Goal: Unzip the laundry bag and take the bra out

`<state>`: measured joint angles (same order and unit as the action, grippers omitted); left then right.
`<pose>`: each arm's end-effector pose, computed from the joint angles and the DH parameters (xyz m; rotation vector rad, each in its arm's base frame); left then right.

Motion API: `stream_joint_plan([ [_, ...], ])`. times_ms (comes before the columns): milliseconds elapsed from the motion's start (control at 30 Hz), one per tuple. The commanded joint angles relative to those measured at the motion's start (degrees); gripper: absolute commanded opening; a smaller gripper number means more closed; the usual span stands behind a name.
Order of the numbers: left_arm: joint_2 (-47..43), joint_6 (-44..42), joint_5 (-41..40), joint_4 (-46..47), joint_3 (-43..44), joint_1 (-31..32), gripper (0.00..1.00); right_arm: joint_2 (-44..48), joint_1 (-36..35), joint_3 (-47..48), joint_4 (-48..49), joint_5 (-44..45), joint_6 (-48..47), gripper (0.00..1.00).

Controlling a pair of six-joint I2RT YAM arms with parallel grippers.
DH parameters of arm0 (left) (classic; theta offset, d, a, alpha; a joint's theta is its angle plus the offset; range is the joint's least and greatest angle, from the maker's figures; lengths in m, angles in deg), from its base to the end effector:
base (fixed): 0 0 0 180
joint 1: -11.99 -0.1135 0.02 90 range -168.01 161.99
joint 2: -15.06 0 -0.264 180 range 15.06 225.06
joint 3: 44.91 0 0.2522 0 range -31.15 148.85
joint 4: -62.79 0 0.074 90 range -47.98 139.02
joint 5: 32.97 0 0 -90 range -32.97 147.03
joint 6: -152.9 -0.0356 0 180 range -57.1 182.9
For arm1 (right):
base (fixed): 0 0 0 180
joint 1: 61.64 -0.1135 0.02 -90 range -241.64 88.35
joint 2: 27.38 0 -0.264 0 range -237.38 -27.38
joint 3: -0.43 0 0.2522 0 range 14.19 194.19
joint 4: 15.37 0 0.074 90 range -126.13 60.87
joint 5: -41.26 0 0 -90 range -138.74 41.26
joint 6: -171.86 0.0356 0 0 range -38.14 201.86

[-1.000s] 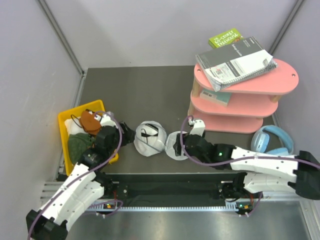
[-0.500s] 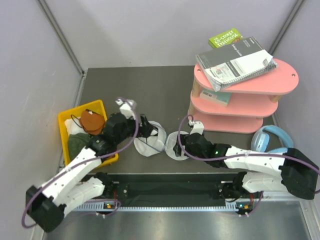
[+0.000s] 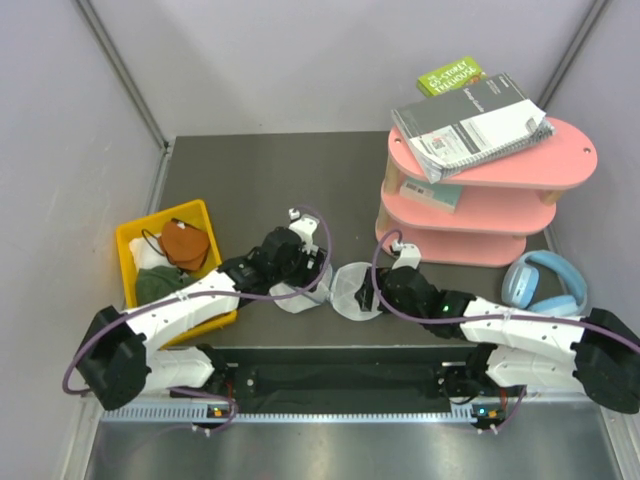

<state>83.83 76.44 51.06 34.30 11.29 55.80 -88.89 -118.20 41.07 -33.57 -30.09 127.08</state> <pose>0.1852 -0.1725 0.2328 0.5514 2.2489 -0.3996 0.1271 0.1718 0.1878 -0.0477 2.2802 0.6047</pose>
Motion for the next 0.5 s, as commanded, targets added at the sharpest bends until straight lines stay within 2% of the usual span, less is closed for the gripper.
stream_joint_plan([
  [0,2.6,-2.0,-5.5,0.0,2.5,0.3,0.82,1.0,1.2,-1.0,3.2,-1.6,0.1,0.87],
  [233,7.6,-1.9,-12.7,-1.4,3.1,1.8,0.82,1.6,1.8,-2.2,4.0,-2.6,-0.1,0.88],
  [367,9.9,-0.4,-17.5,-2.6,3.5,1.9,0.76,1.1,2.5,-2.7,6.1,-3.5,-0.1,0.88],
  [467,11.1,0.8,-18.1,-2.8,3.5,1.9,0.73,0.8,2.9,-3.1,6.5,-3.7,-0.2,0.88],
])
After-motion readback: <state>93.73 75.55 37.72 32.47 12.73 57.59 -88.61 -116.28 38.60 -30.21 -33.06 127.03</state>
